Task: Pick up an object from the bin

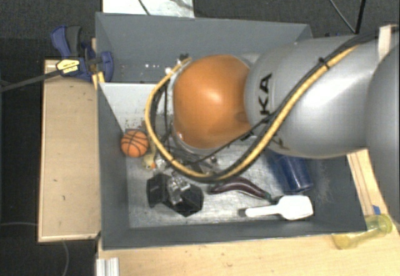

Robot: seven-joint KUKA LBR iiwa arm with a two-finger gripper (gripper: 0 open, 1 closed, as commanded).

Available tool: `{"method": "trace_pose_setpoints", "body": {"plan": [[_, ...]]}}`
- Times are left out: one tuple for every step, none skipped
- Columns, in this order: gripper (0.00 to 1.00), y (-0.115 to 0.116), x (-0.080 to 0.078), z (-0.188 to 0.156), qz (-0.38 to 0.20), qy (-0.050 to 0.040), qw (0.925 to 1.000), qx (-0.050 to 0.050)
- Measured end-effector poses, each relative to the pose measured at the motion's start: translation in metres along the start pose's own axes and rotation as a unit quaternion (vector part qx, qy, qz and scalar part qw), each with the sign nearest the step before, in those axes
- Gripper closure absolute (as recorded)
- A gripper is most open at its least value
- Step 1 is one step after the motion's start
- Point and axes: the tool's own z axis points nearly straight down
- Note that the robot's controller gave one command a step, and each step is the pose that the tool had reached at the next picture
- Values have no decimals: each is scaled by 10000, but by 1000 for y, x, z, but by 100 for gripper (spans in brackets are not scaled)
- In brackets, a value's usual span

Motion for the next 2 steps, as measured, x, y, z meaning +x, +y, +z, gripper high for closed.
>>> {"method": "trace_pose_setpoints", "body": {"plan": [[100, 0, 0, 0, 11, 0, 10000, 0], [100, -28, -3, -106, 63, -12, 10000, -2]]}}
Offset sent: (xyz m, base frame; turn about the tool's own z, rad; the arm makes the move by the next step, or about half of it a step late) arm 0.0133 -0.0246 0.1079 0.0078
